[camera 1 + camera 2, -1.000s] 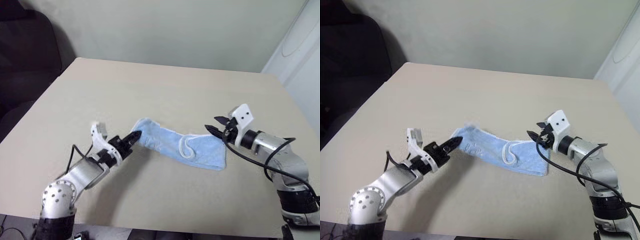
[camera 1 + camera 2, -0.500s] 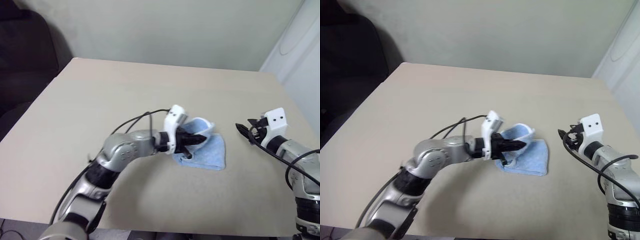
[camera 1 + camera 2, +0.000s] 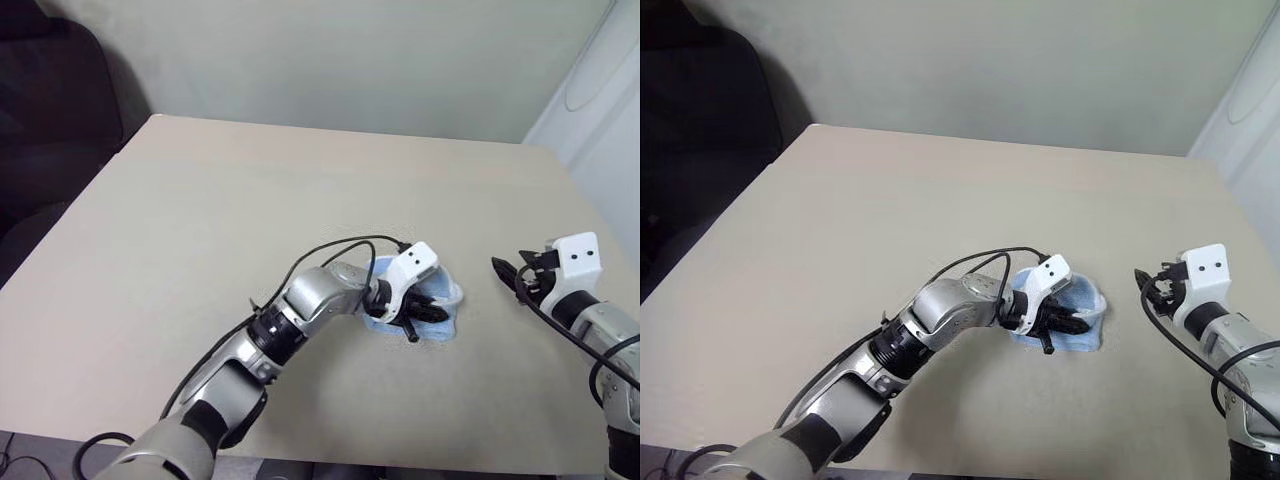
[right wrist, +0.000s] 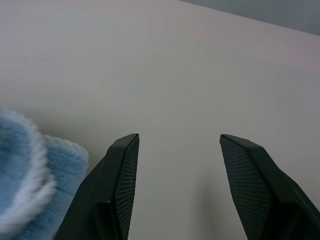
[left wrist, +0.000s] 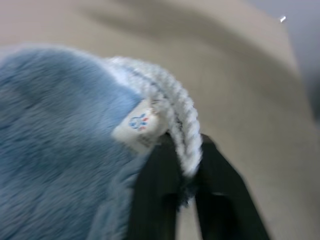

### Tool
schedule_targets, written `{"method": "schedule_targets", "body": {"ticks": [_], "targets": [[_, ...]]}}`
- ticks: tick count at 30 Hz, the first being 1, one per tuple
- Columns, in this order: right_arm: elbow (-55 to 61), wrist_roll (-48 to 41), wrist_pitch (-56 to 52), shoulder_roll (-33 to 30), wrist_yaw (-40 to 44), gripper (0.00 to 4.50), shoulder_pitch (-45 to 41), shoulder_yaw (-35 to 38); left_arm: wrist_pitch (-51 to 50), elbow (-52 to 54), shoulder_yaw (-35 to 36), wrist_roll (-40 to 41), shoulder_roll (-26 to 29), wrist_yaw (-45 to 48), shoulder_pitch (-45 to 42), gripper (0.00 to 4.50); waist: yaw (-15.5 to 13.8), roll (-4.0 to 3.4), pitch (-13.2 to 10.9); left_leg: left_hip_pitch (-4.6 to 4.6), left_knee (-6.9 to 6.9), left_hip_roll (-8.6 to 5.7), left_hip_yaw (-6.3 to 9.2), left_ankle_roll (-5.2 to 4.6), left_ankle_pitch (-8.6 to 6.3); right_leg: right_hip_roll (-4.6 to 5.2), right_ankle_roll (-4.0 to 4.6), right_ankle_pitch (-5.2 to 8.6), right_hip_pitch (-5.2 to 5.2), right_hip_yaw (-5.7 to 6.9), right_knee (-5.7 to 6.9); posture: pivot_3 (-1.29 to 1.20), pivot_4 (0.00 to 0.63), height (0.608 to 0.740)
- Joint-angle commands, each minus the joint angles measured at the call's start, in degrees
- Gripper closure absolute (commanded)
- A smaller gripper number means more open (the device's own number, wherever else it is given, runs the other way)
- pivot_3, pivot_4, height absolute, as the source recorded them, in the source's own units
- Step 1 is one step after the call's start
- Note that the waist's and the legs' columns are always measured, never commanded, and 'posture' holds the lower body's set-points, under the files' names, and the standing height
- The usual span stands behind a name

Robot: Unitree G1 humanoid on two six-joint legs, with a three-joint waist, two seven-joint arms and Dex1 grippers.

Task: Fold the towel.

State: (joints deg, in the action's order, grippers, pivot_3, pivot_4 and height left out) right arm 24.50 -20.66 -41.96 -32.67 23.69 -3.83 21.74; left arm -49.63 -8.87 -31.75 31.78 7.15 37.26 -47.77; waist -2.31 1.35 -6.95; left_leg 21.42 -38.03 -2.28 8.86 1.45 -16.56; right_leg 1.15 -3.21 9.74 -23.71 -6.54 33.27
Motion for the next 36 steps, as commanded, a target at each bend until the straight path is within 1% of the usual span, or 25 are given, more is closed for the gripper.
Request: {"method": "schedule_targets", "body": {"ticks": [1, 3, 4, 6, 8, 10, 14, 15, 17, 18, 19, 21, 23, 24, 27, 29, 30, 31, 33, 36], "targets": [[2.1, -0.6, -0.3, -0.7, -0.7, 1.77, -0.8, 0.7, -0.5, 2.3, 4.7, 0.8, -1.2, 1.7, 0.3, 2.40, 0.0, 0.00, 0.0, 0.01, 0.00, 0.00, -0.01, 0.00, 0.00, 0.01, -0.09, -0.06, 0.00, 0.00, -0.04, 0.00, 0.150, 0.740], [1.9, -0.7, -0.5, -1.0, -0.3, 1.77, -1.4, 0.1, -1.8, 3.8, 7.4, 2.4, -1.6, 2.3, 1.0, 1.78, 0.0, -0.01, 0.0, 0.04, 0.00, 0.01, -0.01, 0.00, 0.00, 0.01, -0.25, -0.16, 0.01, 0.00, -0.10, 0.00, 0.150, 0.740], [1.8, -0.8, -0.5, -1.1, -0.1, 1.77, -1.8, -0.1, -2.3, 4.8, 8.8, 3.1, -1.5, 2.6, 1.5, 1.34, 0.0, -0.02, 0.0, 0.05, 0.00, 0.01, -0.01, -0.01, 0.00, 0.01, -0.27, -0.17, 0.01, 0.00, -0.11, 0.00, 0.150, 0.740], [1.7, -1.0, -0.7, -1.5, 0.3, 1.77, -2.3, -0.5, -3.5, 6.9, 11.2, 4.2, -1.0, 2.9, 2.3, 0.63, 0.0, -0.02, 0.0, 0.06, 0.00, 0.00, -0.02, -0.02, 0.02, 0.02, -0.35, -0.23, 0.01, 0.00, -0.14, 0.00, 0.150, 0.740], [1.9, -1.4, -0.9, -2.0, 1.0, 1.77, -2.7, -0.6, -5.0, 9.0, 15.2, 6.5, -0.3, 2.9, 3.4, 0.01, 0.0, -0.02, 0.0, 0.07, 0.00, 0.00, -0.02, -0.04, 0.04, 0.03, -0.38, -0.29, 0.00, 0.00, -0.19, 0.00, 0.150, 0.740], [2.1, -1.7, -1.1, -2.6, 1.6, 1.77, -3.2, -0.8, -6.2, 11.2, 18.9, 8.4, 1.0, 2.8, 4.5, 0.01, 0.0, -0.03, 0.0, 0.08, 0.00, 0.00, -0.02, -0.05, 0.06, 0.03, -0.39, -0.31, 0.01, 0.00, -0.19, 0.00, 0.150, 0.740], [2.4, -2.5, -1.3, -3.5, 2.7, 1.77, -3.9, -1.2, -6.5, 15.0, 23.4, 10.2, 3.9, 3.0, 6.6, 0.01, 0.0, -0.06, 0.0, 0.06, 0.01, 0.01, -0.01, -0.02, 0.07, 0.02, -0.39, -0.36, 0.01, 0.01, -0.19, 0.00, 0.150, 0.740], [2.7, -3.1, -1.4, -3.7, 3.2, 1.95, -4.1, -1.3, -6.4, 15.2, 25.2, 10.8, 4.4, 2.7, 7.0, 0.00, 0.0, -0.06, 0.0, 0.06, 0.01, 0.01, -0.01, -0.02, 0.08, 0.02, -0.39, -0.36, 0.01, 0.01, -0.19, 0.00, 0.150, 0.740], [4.0, -4.9, -1.8, -4.1, 4.8, 2.35, -4.4, -1.9, -4.3, 13.8, 27.7, 9.4, 6.1, 1.9, 7.7, 0.00, -0.1, -0.06, 0.0, 0.11, -0.01, -0.02, 0.01, -0.04, 0.12, 0.03, -0.37, -0.37, 0.00, 0.00, -0.20, 0.00, 0.150, 0.740], [4.8, -5.9, -2.2, -4.2, 5.7, 2.70, -4.5, -2.4, -2.9, 12.9, 27.9, 8.0, 7.2, 2.0, 7.9, 0.37, -0.1, -0.06, 0.0, 0.12, -0.02, -0.03, 0.01, -0.05, 0.13, 0.03, -0.35, -0.38, 0.00, -0.01, -0.21, 0.00, 0.150, 0.740], [5.4, -6.9, -2.7, -4.1, 6.3, 3.05, -4.4, -2.9, -1.1, 12.5, 27.1, 6.5, 8.3, 3.4, 8.3, 0.62, -0.1, -0.06, 0.0, 0.14, -0.03, -0.02, 0.01, -0.04, 0.13, 0.02, -0.34, -0.39, 0.00, 0.00, -0.21, 0.00, 0.150, 0.740], [6.7, -8.6, -3.5, -3.9, 7.2, 3.70, -4.1, -3.9, 3.0, 12.0, 24.4, 3.1, 10.3, 5.9, 9.1, 1.26, -0.1, -0.06, 0.0, 0.13, -0.02, -0.01, 0.02, -0.02, 0.14, 0.01, -0.30, -0.41, 0.00, 0.01, -0.21, 0.00, 0.150, 0.740], [8.1, -9.8, -3.9, -4.0, 8.4, 4.43, -3.2, -5.3, 6.4, 10.8, 21.8, 0.2, 11.4, 8.5, 9.6, 2.02, -0.3, -0.06, 0.0, 0.13, -0.03, -0.03, 0.04, -0.02, 0.14, 0.00, -0.29, -0.42, 0.00, 0.02, -0.21, 0.00, 0.150, 0.740], [8.6, -10.5, -4.2, -3.8, 8.7, 4.50, -2.9, -5.9, 7.5, 10.2, 20.9, -0.6, 11.5, 9.7, 9.8, 2.44, -0.3, -0.06, 0.0, 0.16, -0.04, -0.03, 0.06, -0.02, 0.15, 0.01, -0.25, -0.44, -0.01, 0.02, -0.21, 0.00, 0.150, 0.740], [9.0, -12.2, -4.8, -3.1, 8.9, 4.50, -2.1, -6.9, 10.3, 8.9, 18.8, -2.2, 10.9, 12.7, 10.0, 3.49, -0.6, -0.05, 0.0, 0.30, -0.12, -0.05, 0.12, -0.03, 0.18, 0.01, -0.13, -0.52, -0.06, 0.03, -0.25, 0.00, 0.150, 0.740], [7.8, -11.4, -4.4, -1.7, 8.4, 4.50, -0.3, -10.0, 12.7, 5.5, 14.1, -5.8, 9.1, 13.8, 9.8, 4.20, -0.7, -0.02, 0.1, 0.44, -0.17, -0.06, 0.13, -0.04, 0.22, 0.02, -0.07, -0.56, -0.16, 0.03, -0.26, 0.00, 0.150, 0.740], [6.5, -10.3, -3.6, -1.1, 8.2, 4.50, 0.6, -11.7, 14.4, 3.0, 11.3, -8.6, 8.4, 14.2, 9.6, 4.47, -0.7, 0.00, 0.1, 0.44, -0.17, -0.05, 0.13, -0.04, 0.23, 0.03, -0.05, -0.57, -0.15, 0.04, -0.27, 0.00, 0.150, 0.740], [4.9, -8.9, -2.8, -0.6, 7.9, 4.50, 1.5, -13.3, 16.1, 0.1, 8.5, -11.8, 7.8, 14.0, 9.3, 4.47, -0.8, 0.01, 0.1, 0.40, -0.17, -0.04, 0.14, -0.04, 0.22, 0.03, -0.03, -0.58, -0.12, 0.05, -0.26, 0.00, 0.150, 0.740], [2.6, -7.0, -1.7, -0.1, 7.5, 4.50, 2.6, -15.2, 18.5, -4.9, 5.2, -16.8, 7.3, 13.3, 8.6, 4.47, -0.8, 0.01, 0.1, 0.40, -0.19, -0.05, 0.15, -0.05, 0.22, 0.06, -0.07, -0.56, -0.11, 0.07, -0.27, 0.00, 0.150, 0.740], [-0.4, -4.5, -0.1, 0.6, 7.0, 4.50, 3.9, -17.6, 21.2, -9.8, 3.7, -20.3, 6.6, 13.7, 8.2, 4.47, -0.8, 0.03, 0.1, 0.53, -0.20, -0.01, 0.05, -0.07, 0.23, 0.14, -0.31, -0.76, -0.31, 0.06, -0.28, 0.00, 0.150, 0.740]]}}
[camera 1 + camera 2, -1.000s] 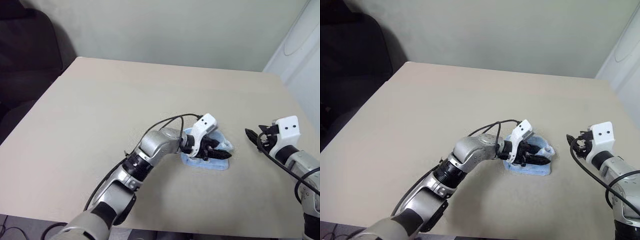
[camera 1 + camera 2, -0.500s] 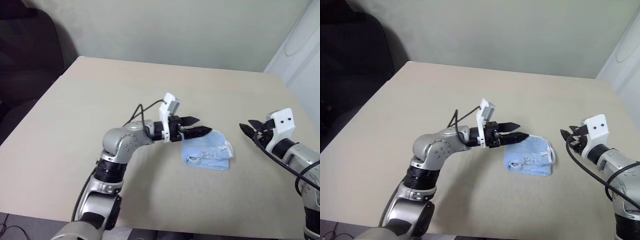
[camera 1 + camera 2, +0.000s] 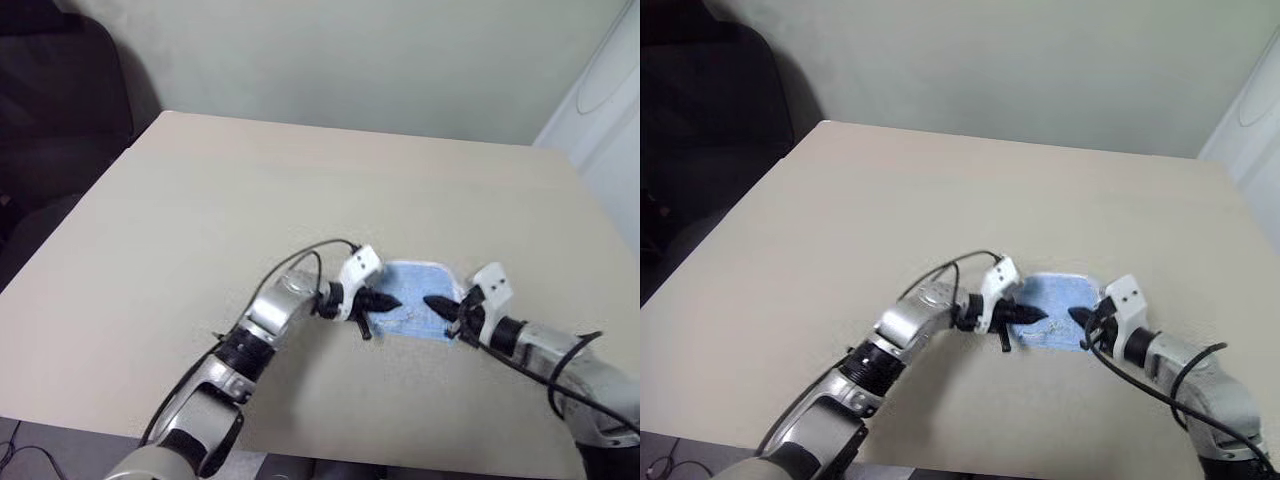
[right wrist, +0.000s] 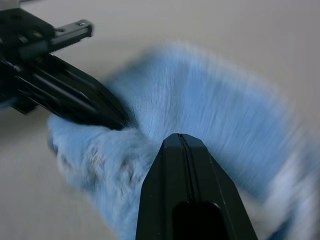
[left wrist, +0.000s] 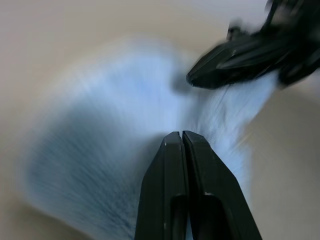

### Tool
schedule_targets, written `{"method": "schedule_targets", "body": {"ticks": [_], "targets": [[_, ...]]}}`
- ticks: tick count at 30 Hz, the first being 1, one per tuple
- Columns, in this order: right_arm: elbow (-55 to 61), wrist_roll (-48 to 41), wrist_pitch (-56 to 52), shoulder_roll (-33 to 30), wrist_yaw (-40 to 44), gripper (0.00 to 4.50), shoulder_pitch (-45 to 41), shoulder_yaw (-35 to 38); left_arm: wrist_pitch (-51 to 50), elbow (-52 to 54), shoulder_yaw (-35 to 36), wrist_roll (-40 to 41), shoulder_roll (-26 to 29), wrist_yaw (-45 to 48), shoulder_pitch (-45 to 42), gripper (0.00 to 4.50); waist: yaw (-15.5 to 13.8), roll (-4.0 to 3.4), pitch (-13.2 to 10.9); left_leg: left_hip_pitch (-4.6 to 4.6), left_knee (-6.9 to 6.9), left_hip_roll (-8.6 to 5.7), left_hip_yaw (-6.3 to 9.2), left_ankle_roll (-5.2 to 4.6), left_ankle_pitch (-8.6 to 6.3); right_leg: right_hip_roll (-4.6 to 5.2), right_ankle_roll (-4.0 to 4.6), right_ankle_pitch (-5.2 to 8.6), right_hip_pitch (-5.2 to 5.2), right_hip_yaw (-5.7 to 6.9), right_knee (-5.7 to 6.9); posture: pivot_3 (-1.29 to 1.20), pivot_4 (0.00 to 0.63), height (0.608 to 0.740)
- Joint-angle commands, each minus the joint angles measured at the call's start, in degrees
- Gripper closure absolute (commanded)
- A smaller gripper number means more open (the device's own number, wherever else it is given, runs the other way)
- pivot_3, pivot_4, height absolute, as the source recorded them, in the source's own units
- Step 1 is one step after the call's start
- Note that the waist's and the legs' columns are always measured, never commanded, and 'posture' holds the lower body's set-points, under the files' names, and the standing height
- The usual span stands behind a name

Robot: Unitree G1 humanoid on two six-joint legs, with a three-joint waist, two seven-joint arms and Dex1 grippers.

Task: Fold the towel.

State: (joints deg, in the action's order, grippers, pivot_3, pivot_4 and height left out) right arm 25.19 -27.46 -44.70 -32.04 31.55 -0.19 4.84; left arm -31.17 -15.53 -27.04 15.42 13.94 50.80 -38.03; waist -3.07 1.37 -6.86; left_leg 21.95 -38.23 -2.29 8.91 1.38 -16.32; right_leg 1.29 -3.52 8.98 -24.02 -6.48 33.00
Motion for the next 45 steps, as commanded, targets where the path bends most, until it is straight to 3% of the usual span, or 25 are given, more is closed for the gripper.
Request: {"method": "schedule_targets", "body": {"ticks": [1, 4, 9, 14, 18, 23, 28, 34, 45], "targets": [[-2.2, 3.4, 3.4, 0.1, -1.1, 4.50, 0.6, -1.6, 3.1, -4.2, -0.9, -4.3, -0.5, 0.4, -1.5, 4.47, 0.0, -0.05, 0.1, -0.01, -0.01, 0.00, 0.00, 0.01, 0.00, 0.00, -0.10, -0.13, 0.01, 0.01, 0.00, 0.00, 0.150, 0.740], [-3.6, 5.0, 4.9, 1.0, -2.0, 4.50, 1.4, -1.9, 3.2, -5.1, 1.0, -3.5, -1.4, 1.0, -0.9, 4.47, 0.0, -0.13, 0.3, -0.10, 0.03, 0.00, 0.01, 0.00, 0.00, -0.01, -0.11, -0.13, 0.11, 0.01, -0.02, 0.00, 0.150, 0.740], [0.6, 3.6, 6.5, 0.4, -1.8, 4.50, 1.4, 2.2, -0.4, 1.9, 11.8, 6.8, -3.3, 3.1, 0.7, 4.47, 0.1, -0.16, 0.3, 0.00, 0.02, 0.00, 0.00, -0.01, 0.01, -0.01, -0.13, -0.12, 0.03, 0.01, -0.07, 0.00, 0.150, 0.740], [7.1, -6.2, 1.9, -1.6, 0.7, 4.50, 1.3, 11.2, -7.8, 13.8, 23.4, 19.0, 0.0, 3.8, 3.7, 4.47, 0.1, -0.20, 0.3, 0.13, 0.09, -0.01, -0.06, 0.06, 0.03, -0.04, -0.11, -0.13, -0.12, 0.02, -0.05, 0.00, 0.150, 0.740], [7.2, -14.4, -3.7, -2.9, 0.8, 3.64, 1.3, 17.5, -6.6, 16.9, 24.7, 17.2, 5.8, 3.5, 6.9, 4.50, 0.2, -0.19, 0.3, -0.08, 0.17, 0.05, -0.07, 0.12, -0.01, -0.11, -0.10, -0.11, 0.02, 0.01, -0.03, 0.00, 0.150, 0.740], [1.5, -23.0, -13.3, -4.3, -0.4, 1.83, 1.0, 22.3, -3.3, 15.0, 26.2, 13.9, 10.9, 2.1, 10.0, 4.50, 0.1, -0.14, 0.3, 0.03, 0.11, 0.01, 0.01, 0.08, 0.04, -0.09, -0.03, -0.03, -0.04, -0.04, -0.05, 0.00, 0.150, 0.740], [-5.4, -30.1, -20.3, -3.5, -3.1, 0.07, -1.6, 25.8, -2.5, 15.8, 27.3, 13.8, 11.8, 0.9, 13.2, 4.50, 0.2, -0.15, 0.3, 0.11, 0.14, 0.01, -0.01, 0.09, 0.01, -0.07, 0.01, 0.03, -0.20, -0.06, -0.03, 0.00, 0.150, 0.740], [-10.9, -32.5, -24.4, -3.2, -6.6, 0.03, -4.3, 25.7, -3.7, 19.7, 27.7, 15.5, 11.0, -1.2, 16.0, 4.50, 0.3, -0.15, 0.3, 0.15, 0.19, 0.02, 0.02, 0.11, 0.00, -0.08, 0.07, -0.01, -0.30, -0.02, 0.03, 0.00, 0.150, 0.740], [-13.1, -30.3, -24.1, 0.8, -7.0, 0.03, -6.2, 17.6, -3.9, 20.1, 27.1, 15.7, 10.3, -2.4, 16.2, 4.50, 0.8, -0.16, 0.3, 0.13, 0.20, 0.02, 0.00, 0.10, -0.01, -0.08, 0.19, -0.09, -0.33, -0.02, 0.04, 0.00, 0.150, 0.740]]}}
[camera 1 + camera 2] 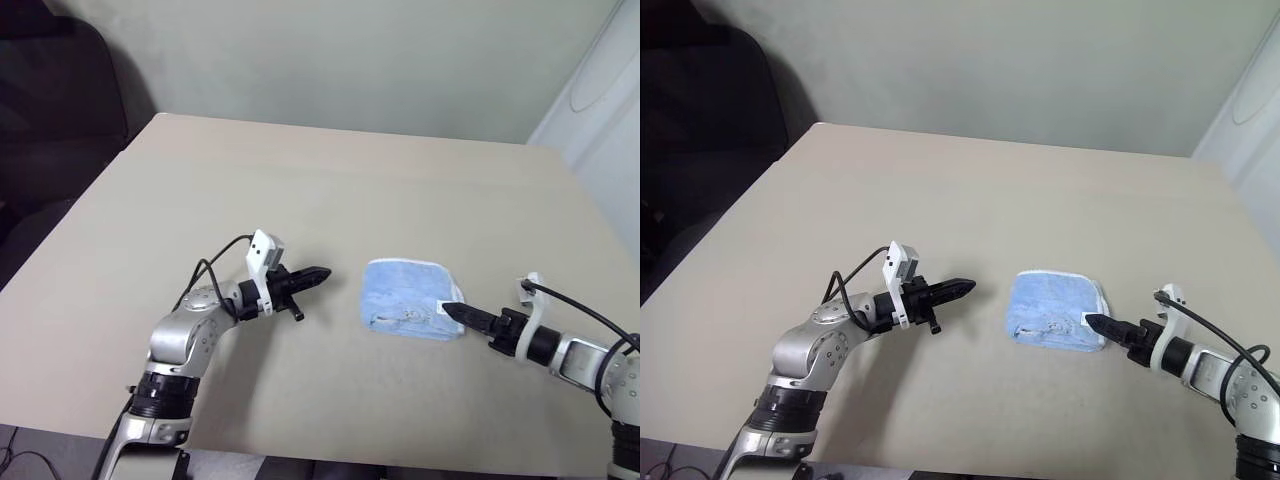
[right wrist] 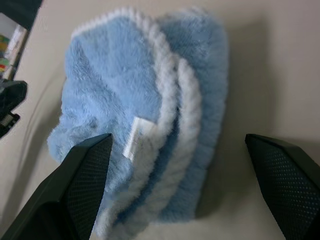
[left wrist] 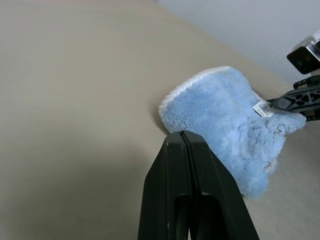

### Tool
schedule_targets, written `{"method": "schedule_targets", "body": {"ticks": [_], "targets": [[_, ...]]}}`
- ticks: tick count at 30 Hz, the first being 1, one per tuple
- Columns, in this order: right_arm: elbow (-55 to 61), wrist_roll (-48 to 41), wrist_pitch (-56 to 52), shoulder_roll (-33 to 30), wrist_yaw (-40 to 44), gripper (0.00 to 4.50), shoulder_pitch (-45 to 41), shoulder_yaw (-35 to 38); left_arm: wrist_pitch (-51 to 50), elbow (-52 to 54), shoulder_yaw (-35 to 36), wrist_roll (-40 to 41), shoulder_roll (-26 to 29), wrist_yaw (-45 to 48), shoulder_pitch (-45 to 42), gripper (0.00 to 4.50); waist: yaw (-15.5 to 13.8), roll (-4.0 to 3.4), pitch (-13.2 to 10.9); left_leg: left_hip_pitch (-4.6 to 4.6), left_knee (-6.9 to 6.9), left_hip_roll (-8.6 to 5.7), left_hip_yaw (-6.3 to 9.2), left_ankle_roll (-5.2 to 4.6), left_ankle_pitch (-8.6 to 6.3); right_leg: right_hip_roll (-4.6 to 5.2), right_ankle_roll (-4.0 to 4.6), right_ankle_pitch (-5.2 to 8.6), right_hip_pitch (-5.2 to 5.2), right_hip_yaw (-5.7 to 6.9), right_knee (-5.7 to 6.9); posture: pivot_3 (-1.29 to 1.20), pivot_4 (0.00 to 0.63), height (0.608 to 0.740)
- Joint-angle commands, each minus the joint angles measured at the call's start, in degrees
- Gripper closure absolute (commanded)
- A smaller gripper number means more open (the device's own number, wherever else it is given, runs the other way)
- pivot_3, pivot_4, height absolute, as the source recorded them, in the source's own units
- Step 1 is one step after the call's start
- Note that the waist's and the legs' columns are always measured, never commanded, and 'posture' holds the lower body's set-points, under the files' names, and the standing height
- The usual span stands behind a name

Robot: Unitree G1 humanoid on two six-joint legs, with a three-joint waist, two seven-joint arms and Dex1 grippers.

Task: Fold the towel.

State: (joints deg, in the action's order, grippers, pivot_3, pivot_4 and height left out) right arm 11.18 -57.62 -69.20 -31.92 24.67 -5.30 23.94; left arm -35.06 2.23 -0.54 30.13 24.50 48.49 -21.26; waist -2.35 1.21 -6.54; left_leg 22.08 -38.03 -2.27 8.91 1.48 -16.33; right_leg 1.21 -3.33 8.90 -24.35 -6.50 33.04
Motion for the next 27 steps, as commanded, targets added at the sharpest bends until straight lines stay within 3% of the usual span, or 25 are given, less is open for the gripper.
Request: {"method": "schedule_targets", "body": {"ticks": [1, 8, 9, 11, 22, 27], "targets": [[1.1, 0.6, 0.7, 1.1, -0.2, 0.03, -1.4, -2.8, -0.1, 2.4, 0.3, 1.0, -0.5, -0.2, -0.7, 4.50, 0.1, 0.00, 0.0, -0.01, 0.00, 0.00, 0.00, 0.00, 0.00, 0.00, 0.24, -0.15, 0.00, 0.01, 0.00, 0.00, 0.150, 0.740], [0.0, 2.5, 2.2, 4.7, -1.4, 0.03, -3.4, -5.6, -0.5, 2.7, -0.4, 0.8, -1.6, -0.7, -1.0, 4.50, 0.6, 0.08, 0.1, -0.06, 0.00, 0.03, 0.02, 0.03, -0.02, -0.02, 0.47, -0.29, 0.01, 0.05, 0.00, 0.00, 0.150, 0.740], [-0.1, 2.7, 2.4, 4.9, -1.6, 0.19, -3.4, -5.6, -0.5, 2.7, -0.3, 0.8, -1.6, -0.8, -1.0, 4.50, 0.7, 0.09, 0.1, -0.10, 0.00, 0.03, 0.02, 0.05, -0.04, -0.02, 0.47, -0.29, 0.01, 0.05, 0.00, 0.00, 0.150, 0.740], [-0.1, 2.8, 2.4, 5.1, -1.7, 0.59, -3.1, -5.2, -0.7, 3.1, -0.2, 0.9, -1.6, -0.9, -0.8, 4.50, 0.8, 0.09, 0.1, -0.12, 0.00, 0.04, 0.02, 0.08, -0.06, -0.03, 0.48, -0.30, 0.01, 0.06, 0.00, 0.00, 0.150, 0.740], [3.4, -0.7, 1.6, 5.8, -3.5, 4.49, -1.3, -1.6, -0.9, 3.2, 0.2, 1.0, -1.8, -1.5, -0.4, 4.50, 0.6, 0.06, 0.1, -0.04, -0.01, 0.01, 0.02, 0.02, -0.06, -0.01, 0.50, -0.31, 0.01, 0.04, -0.01, 0.00, 0.150, 0.740], [5.7, -5.2, 1.6, 6.1, -6.5, 4.49, -0.3, 3.4, -0.7, 3.0, 0.2, 0.9, -2.0, -1.6, -0.5, 4.50, 0.5, 0.05, 0.1, -0.02, -0.01, 0.00, 0.02, 0.02, -0.07, 0.00, 0.47, -0.29, 0.01, 0.03, -0.02, 0.00, 0.150, 0.740]]}}
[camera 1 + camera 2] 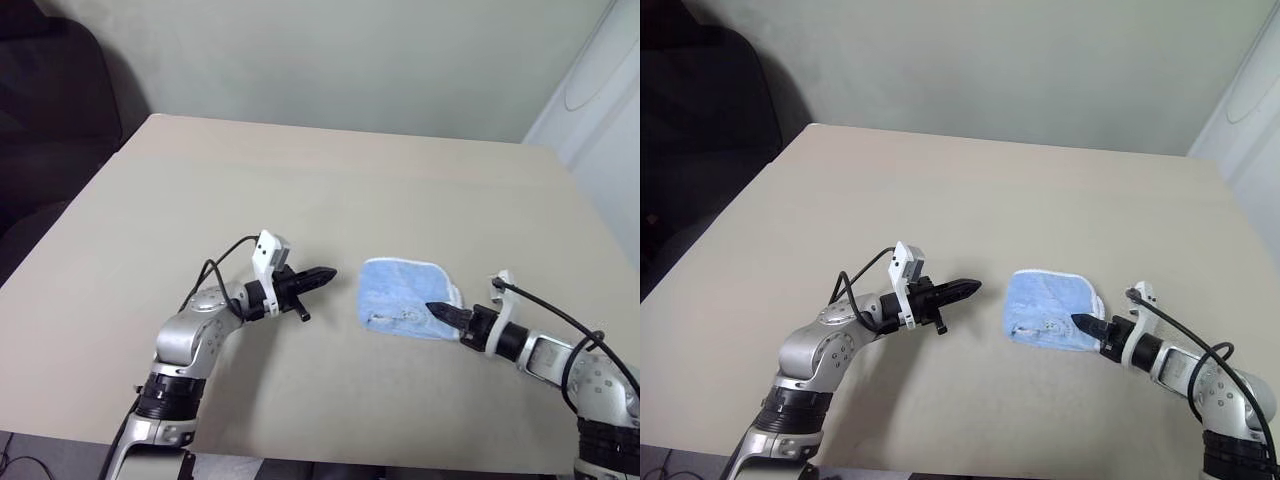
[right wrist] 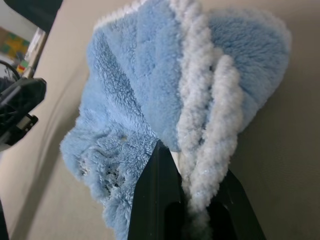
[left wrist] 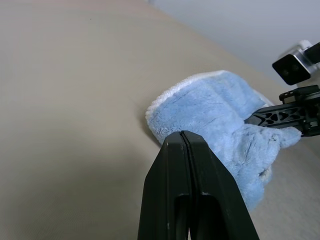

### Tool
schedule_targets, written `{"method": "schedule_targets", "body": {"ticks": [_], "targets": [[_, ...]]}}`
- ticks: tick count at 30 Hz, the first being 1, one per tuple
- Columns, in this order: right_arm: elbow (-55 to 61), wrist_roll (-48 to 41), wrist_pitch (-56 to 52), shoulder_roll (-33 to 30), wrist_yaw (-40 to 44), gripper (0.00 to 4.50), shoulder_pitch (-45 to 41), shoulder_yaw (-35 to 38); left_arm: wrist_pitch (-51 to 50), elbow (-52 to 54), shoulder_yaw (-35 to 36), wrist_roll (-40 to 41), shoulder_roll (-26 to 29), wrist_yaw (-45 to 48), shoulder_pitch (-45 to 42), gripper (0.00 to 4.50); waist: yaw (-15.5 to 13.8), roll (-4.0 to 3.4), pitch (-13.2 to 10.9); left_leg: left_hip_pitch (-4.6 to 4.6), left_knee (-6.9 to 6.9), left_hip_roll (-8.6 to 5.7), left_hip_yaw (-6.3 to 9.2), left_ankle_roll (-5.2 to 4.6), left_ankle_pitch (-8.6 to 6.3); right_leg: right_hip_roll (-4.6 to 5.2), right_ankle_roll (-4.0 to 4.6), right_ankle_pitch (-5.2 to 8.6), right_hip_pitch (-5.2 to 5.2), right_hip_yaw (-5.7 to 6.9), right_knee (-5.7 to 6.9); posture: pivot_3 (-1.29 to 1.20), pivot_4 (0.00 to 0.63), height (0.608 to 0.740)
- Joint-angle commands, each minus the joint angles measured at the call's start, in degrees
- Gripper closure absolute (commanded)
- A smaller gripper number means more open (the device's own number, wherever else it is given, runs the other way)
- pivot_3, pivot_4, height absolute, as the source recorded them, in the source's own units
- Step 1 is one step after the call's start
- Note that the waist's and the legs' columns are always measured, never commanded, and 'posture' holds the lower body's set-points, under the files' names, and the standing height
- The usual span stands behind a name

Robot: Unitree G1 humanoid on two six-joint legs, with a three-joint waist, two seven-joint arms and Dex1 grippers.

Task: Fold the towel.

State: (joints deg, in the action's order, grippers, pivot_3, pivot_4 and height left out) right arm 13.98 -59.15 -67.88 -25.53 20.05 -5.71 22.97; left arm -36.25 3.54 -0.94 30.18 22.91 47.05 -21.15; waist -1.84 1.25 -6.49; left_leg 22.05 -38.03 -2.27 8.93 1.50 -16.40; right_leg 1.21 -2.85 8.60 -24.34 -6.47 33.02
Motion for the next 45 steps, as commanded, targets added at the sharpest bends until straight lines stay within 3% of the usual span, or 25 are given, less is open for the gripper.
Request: {"method": "schedule_targets", "body": {"ticks": [1, 11, 20, 26, 30, 39, 45], "targets": [[3.2, -5.7, 0.6, -0.5, -3.6, 4.49, -0.1, 7.3, 0.5, 1.6, 0.6, 0.9, -0.5, -0.1, -0.5, 4.50, 0.0, 0.00, 0.0, 0.00, 0.00, 0.00, -0.01, 0.00, 0.00, 0.00, 0.00, 0.00, 0.00, 0.00, 0.00, 0.00, 0.150, 0.740], [-5.6, -21.4, 9.6, -7.9, -25.9, 4.49, -5.3, 30.4, 1.1, -0.6, 0.1, 0.5, -1.1, 0.9, -2.3, 4.50, -0.2, -0.03, 0.0, 0.12, 0.01, 0.00, -0.01, -0.02, -0.02, 0.03, -0.49, 0.32, -0.12, -0.07, -0.02, 0.00, 0.150, 0.740], [-18.6, -17.4, 16.6, -3.1, -45.2, 4.49, -7.1, 29.6, 2.0, -2.3, -0.9, -0.3, -2.8, 1.1, -4.3, 4.50, -0.2, -0.11, 0.0, 0.14, 0.04, 0.03, -0.03, -0.11, -0.07, 0.06, -0.72, 0.18, -0.15, -0.07, -0.02, 0.00, 0.150, 0.740], [-20.7, -15.0, 18.1, -1.6, -47.4, 4.49, -7.1, 27.5, 1.6, -1.0, -0.1, 0.0, -2.3, 0.5, -3.3, 4.50, -0.1, -0.29, 0.1, 0.14, 0.04, 0.03, -0.06, -0.14, -0.09, 0.07, -0.84, 0.12, -0.15, -0.08, -0.03, 0.00, 0.150, 0.740], [-20.2, -15.1, 18.7, -2.2, -46.1, 3.32, -7.0, 27.7, 1.6, -0.4, -0.1, 0.2, -2.3, 0.2, -2.7, 4.50, -0.1, -0.30, 0.1, 0.15, 0.03, 0.03, -0.05, -0.15, -0.10, 0.08, -0.85, 0.12, -0.14, -0.08, -0.06, 0.00, 0.150, 0.740], [-14.9, -12.4, 23.1, -2.1, -48.1, 0.08, -4.8, 29.0, 1.5, -0.5, 0.0, 0.4, -2.4, 0.1, -2.6, 4.50, -0.2, -0.32, 0.1, 0.19, 0.03, 0.03, -0.05, -0.14, -0.12, 0.08, -0.84, 0.12, -0.17, -0.08, -0.07, 0.00, 0.150, 0.740], [-13.3, -13.7, 26.8, -1.1, -50.4, 0.01, -3.9, 31.6, 1.5, -1.1, 0.2, 0.4, -2.3, 0.3, -3.0, 4.50, -0.1, -0.32, 0.1, 0.20, 0.03, 0.03, -0.05, -0.14, -0.15, 0.09, -0.84, 0.12, -0.18, -0.09, -0.08, 0.00, 0.150, 0.740]]}}
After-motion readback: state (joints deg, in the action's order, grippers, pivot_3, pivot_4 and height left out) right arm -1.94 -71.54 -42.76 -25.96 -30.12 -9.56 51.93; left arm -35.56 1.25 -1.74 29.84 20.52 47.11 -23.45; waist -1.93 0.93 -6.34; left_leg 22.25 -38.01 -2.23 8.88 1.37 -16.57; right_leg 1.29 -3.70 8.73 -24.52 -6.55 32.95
